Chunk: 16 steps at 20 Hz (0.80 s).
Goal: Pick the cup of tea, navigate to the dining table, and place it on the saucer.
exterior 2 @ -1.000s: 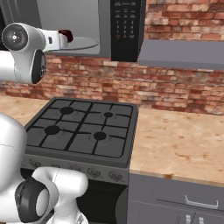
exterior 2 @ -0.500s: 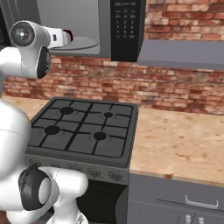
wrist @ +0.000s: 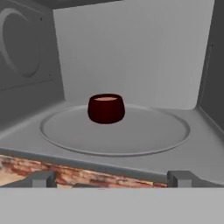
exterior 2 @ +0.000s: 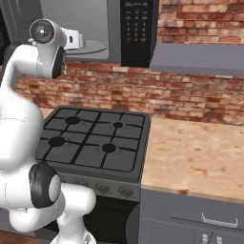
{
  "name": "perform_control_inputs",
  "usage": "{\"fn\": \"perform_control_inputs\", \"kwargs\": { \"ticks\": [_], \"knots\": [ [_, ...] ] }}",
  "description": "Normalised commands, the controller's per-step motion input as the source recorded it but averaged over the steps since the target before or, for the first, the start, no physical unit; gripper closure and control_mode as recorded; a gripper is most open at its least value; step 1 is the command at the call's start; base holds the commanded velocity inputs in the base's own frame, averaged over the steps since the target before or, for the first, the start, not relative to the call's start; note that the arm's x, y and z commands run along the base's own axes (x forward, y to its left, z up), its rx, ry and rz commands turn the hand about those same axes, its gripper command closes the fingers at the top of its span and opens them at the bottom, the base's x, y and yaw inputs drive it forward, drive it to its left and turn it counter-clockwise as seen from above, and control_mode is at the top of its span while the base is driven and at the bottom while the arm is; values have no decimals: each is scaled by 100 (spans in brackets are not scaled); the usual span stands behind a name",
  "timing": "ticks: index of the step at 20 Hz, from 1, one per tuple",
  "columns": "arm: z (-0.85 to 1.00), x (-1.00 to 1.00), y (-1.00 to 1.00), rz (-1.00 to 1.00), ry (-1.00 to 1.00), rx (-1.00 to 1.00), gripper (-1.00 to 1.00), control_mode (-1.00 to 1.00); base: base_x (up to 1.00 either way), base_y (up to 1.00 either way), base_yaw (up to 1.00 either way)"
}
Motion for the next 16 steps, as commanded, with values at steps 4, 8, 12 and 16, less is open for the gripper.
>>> {"fn": "perform_control_inputs", "kwargs": {
  "ticks": [4, 8, 12, 16],
  "knots": [
    [1, 56, -5, 0, 12, 0, -100, -100, 0, 0, 0],
    [7, 35, -1, 4, 0, 0, -100, -100, 0, 0, 0],
    [10, 15, 0, 6, -1, 0, -100, -100, 0, 0, 0],
    [0, 13, 4, 5, -3, 0, -100, -100, 0, 0, 0]
  ]
}}
